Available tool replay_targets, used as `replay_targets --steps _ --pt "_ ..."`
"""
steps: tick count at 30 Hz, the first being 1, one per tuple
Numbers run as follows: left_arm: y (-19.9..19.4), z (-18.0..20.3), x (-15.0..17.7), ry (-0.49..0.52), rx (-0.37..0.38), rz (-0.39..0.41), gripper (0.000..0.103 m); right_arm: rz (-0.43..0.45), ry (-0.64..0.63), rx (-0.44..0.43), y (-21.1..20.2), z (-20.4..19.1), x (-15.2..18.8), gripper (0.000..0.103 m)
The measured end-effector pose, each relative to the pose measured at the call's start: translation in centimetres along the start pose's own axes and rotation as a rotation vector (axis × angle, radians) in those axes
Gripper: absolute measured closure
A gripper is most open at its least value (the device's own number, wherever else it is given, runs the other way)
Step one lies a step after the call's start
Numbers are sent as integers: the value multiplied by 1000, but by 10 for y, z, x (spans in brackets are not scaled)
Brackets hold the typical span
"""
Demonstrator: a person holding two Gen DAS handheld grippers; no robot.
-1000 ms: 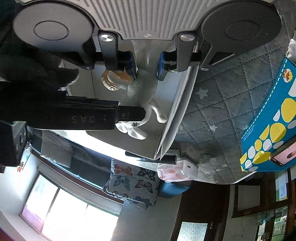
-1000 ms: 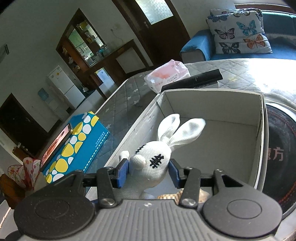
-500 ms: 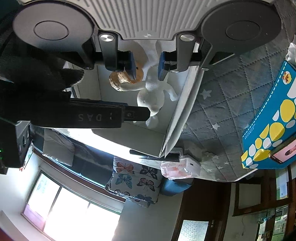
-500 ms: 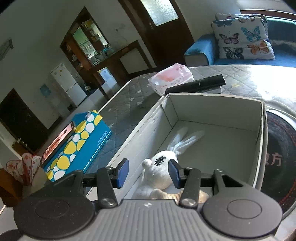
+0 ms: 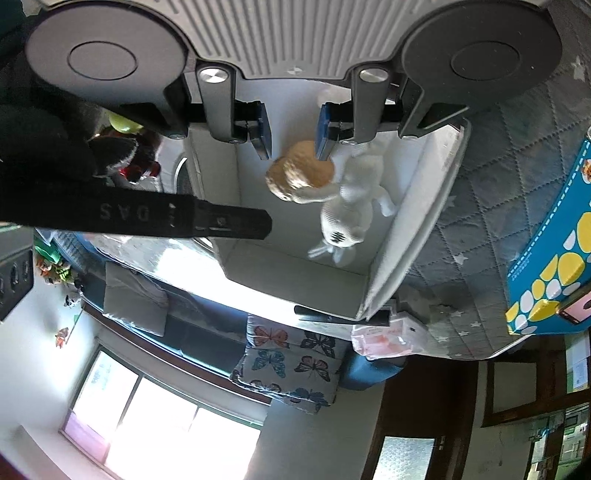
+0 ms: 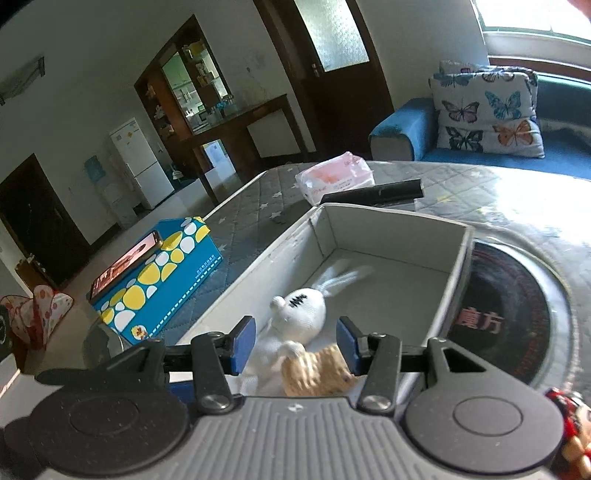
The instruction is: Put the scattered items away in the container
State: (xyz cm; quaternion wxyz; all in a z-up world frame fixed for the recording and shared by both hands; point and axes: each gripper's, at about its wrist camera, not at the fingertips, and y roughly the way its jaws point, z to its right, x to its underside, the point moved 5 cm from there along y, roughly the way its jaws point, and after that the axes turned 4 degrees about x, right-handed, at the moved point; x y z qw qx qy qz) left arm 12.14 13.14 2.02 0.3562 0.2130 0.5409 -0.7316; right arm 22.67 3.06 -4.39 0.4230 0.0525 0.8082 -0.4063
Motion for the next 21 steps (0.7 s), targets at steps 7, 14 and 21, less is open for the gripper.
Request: replay_targets --steps 7,14,21 --pt "-4 22 8 28 19 -4 75 30 -36 28 -33 9 19 48" --pt "-3 42 18 51 44 -18 75 64 -55 65 -67 21 40 45" --pt "0 63 28 76 75 -38 75 80 -75 109 -95 32 63 40"
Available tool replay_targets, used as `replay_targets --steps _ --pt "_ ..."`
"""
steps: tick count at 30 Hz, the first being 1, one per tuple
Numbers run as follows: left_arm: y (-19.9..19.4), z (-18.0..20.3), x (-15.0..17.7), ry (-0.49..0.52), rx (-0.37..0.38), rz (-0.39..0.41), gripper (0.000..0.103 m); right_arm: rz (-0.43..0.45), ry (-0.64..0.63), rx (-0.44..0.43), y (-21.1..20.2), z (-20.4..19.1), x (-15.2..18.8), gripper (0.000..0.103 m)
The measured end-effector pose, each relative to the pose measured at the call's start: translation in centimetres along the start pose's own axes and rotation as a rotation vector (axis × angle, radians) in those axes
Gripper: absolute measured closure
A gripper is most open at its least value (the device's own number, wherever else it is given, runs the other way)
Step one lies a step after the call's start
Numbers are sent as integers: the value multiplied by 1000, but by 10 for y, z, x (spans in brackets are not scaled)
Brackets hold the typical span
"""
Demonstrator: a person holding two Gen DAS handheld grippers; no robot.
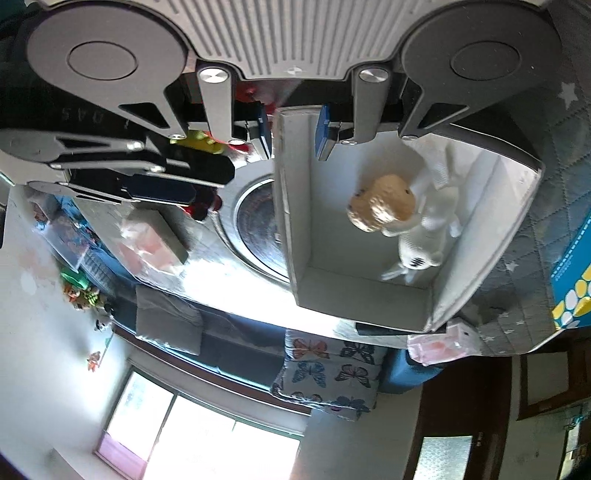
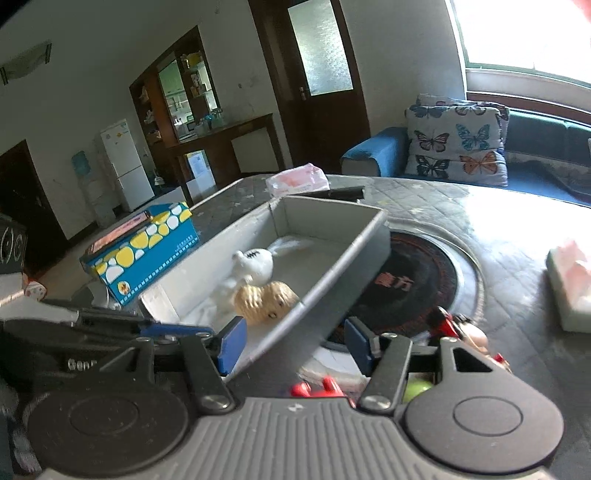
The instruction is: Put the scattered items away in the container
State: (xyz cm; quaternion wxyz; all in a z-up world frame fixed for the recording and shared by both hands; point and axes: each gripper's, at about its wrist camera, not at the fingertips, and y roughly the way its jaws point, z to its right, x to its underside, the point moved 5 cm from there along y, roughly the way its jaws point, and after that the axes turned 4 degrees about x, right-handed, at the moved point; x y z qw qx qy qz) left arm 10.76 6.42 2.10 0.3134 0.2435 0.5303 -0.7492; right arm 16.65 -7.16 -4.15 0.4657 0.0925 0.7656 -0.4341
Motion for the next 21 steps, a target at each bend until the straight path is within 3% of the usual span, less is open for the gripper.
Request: replay_targets --steps 10,18,21 --pt "6 17 11 25 5 -8 71 -6 -69 79 -25 9 42 27" --pt "2 23 12 31 -6 9 71 -22 -78 92 -31 14 64 27" --pt "-2 29 12 32 24 14 71 -35 -60 86 -25 14 69 27"
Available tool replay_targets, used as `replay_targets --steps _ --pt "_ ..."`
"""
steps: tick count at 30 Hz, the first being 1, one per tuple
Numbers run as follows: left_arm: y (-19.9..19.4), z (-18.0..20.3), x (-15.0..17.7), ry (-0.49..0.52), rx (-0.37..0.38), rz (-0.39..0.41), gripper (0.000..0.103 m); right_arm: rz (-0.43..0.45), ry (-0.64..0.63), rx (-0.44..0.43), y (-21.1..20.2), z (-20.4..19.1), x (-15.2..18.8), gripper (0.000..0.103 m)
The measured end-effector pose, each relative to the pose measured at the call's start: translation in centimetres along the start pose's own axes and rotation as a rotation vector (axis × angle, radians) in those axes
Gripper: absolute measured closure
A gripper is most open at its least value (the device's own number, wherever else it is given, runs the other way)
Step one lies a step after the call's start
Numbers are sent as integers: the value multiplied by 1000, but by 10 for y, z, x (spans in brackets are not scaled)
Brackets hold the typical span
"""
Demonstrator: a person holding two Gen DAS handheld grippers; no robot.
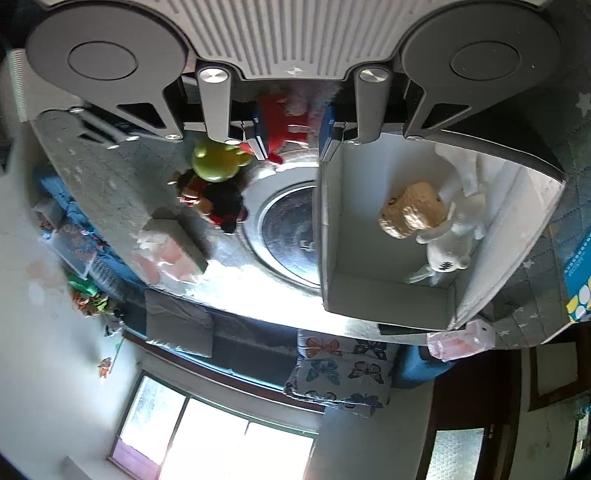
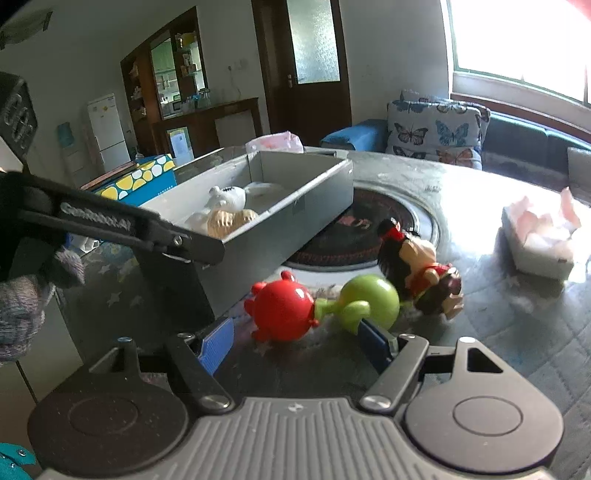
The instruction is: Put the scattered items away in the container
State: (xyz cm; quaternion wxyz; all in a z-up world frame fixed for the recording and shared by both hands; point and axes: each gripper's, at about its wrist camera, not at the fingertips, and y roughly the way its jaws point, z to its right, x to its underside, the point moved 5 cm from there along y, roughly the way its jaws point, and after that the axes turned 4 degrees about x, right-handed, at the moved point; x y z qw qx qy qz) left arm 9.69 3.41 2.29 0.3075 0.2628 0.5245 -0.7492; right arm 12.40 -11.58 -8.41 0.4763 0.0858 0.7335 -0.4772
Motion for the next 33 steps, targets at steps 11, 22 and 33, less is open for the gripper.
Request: replay_targets --steps 11,22,33 --pt "24 19 10 45 52 -60 70 -31 7 -37 19 -13 8 27" --pt "44 13 10 23 52 -95 70 -36 77 -50 38 -9 7 38" --pt "52 10 14 -9 81 -117 68 -36 124 -56 40 0 7 57"
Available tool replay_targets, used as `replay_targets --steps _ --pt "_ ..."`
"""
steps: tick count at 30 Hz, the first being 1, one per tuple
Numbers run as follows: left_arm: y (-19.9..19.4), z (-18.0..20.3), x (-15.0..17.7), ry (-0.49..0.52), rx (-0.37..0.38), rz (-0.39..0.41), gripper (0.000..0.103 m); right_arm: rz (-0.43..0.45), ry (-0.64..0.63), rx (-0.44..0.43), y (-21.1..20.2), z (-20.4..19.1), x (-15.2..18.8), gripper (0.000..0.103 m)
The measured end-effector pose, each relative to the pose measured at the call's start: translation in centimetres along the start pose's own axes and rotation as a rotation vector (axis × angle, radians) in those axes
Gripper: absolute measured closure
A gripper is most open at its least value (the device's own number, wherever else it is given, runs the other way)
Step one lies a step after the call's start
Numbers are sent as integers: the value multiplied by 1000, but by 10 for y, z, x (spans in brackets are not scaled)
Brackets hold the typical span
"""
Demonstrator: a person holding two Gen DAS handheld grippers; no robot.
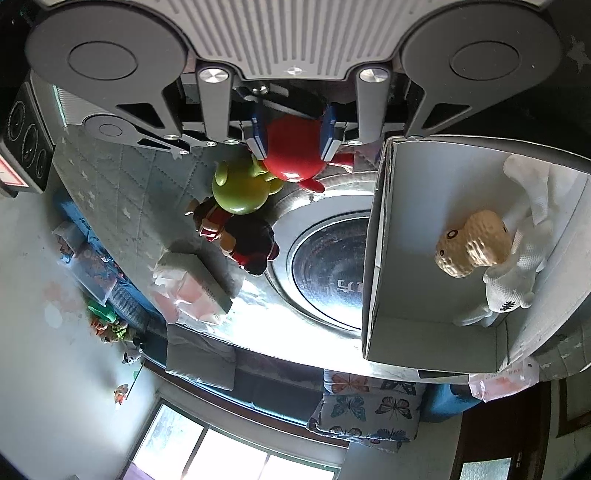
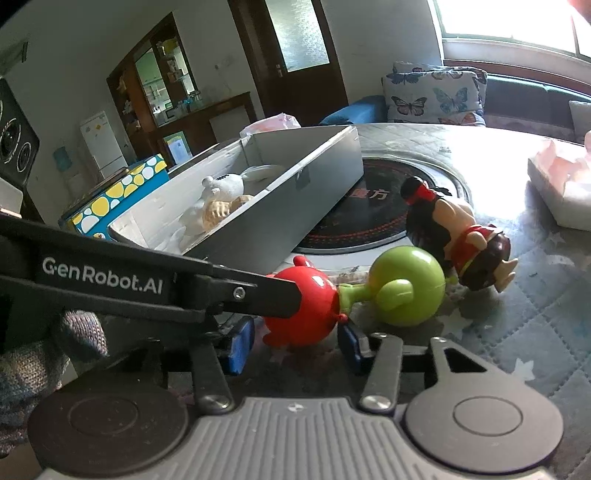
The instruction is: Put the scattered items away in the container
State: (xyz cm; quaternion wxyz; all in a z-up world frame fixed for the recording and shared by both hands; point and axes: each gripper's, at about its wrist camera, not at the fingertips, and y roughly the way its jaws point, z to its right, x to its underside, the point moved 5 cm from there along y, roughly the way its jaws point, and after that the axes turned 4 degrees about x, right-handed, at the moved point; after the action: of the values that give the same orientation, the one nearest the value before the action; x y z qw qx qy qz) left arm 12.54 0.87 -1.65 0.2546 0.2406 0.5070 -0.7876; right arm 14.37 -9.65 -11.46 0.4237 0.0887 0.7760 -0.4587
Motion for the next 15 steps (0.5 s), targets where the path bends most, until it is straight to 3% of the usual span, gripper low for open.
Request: replay_targets --steps 8,15 --pt "5 -2 4 -89 91 -48 67 1 15 12 -7 9 2 59" --pt "-7 0 -2 -39 46 6 67 -3 9 16 -10 16 4 58"
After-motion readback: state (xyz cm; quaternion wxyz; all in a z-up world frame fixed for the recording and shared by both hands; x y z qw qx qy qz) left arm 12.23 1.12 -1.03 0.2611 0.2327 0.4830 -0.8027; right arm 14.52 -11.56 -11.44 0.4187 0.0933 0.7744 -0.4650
